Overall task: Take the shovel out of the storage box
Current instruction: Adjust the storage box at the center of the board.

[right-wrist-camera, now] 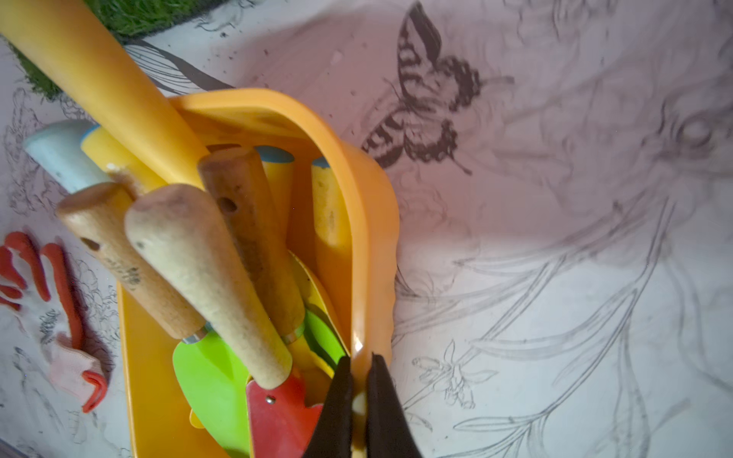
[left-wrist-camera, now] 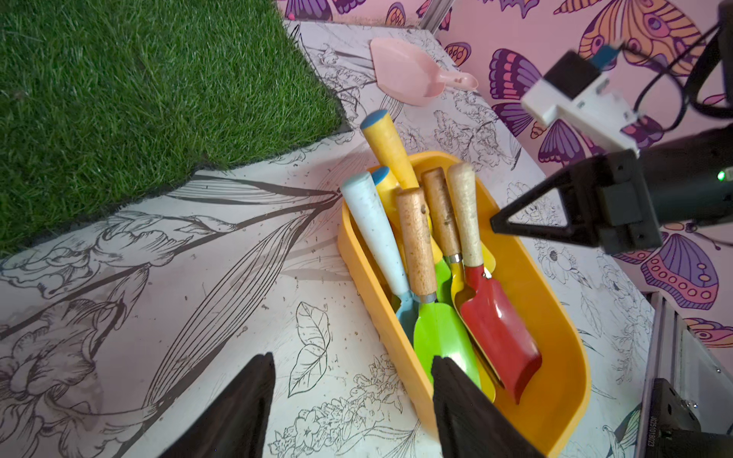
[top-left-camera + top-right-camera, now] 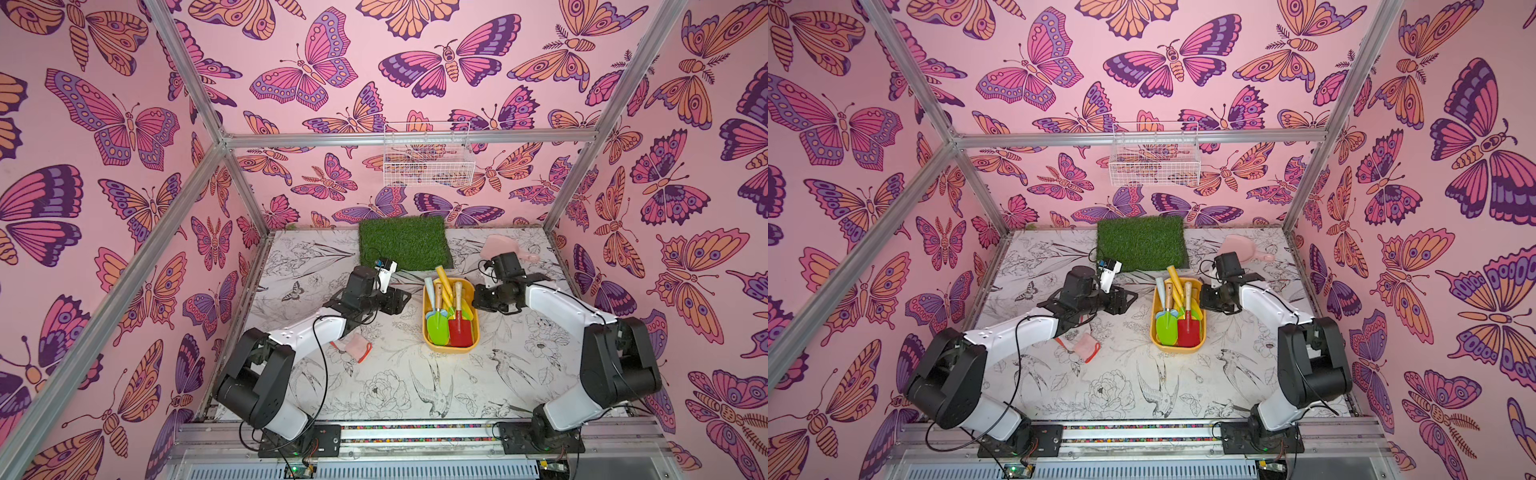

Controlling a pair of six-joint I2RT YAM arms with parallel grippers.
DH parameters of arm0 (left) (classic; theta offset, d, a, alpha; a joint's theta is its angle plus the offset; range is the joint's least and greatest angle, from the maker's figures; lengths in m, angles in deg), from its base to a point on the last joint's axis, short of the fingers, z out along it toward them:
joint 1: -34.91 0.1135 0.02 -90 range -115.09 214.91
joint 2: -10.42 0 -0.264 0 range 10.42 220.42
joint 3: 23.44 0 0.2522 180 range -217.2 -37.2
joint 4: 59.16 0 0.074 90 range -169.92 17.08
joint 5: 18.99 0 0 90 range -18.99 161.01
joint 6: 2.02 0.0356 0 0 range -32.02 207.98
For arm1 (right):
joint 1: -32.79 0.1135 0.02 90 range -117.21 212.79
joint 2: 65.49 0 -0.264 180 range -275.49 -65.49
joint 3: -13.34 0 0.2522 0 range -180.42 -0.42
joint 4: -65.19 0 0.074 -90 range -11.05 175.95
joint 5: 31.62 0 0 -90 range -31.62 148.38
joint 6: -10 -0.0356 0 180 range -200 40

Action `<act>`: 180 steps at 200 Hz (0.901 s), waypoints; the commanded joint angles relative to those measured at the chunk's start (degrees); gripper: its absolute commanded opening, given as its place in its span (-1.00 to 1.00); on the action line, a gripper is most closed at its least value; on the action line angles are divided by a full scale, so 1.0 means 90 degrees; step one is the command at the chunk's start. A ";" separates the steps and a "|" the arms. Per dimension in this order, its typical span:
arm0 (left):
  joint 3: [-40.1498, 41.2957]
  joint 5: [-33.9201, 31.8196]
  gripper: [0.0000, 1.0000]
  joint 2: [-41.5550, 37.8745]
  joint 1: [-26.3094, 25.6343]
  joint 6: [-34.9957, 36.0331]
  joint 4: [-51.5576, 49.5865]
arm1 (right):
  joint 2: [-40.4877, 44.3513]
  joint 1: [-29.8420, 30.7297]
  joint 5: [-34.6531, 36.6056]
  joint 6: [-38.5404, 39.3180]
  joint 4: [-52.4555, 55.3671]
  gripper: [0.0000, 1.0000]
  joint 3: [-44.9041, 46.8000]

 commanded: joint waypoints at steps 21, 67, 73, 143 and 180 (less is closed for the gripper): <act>-0.0319 0.0112 0.38 -0.0183 -0.0022 0.0137 -0.0855 | -0.0787 0.0373 -0.0200 0.3077 0.1239 -1.00 -0.1316; -0.0335 -0.0135 0.43 -0.0662 0.0027 0.0258 -0.1289 | -0.1856 0.0643 -0.0509 0.4993 0.2577 -1.00 -0.2772; -0.0345 -0.0144 0.43 -0.0694 0.0045 0.0268 -0.1320 | -0.1959 0.0663 -0.0656 0.5135 0.2681 -1.00 -0.2883; -0.1000 0.0745 0.51 -0.0158 0.0195 0.1162 -0.1351 | -0.1364 0.0710 -0.1532 0.4758 0.1588 0.15 -0.2462; -0.1780 0.1279 0.51 0.0583 0.0355 0.1790 -0.1383 | -0.0134 0.0597 -0.0894 0.2564 0.0296 0.08 -0.1313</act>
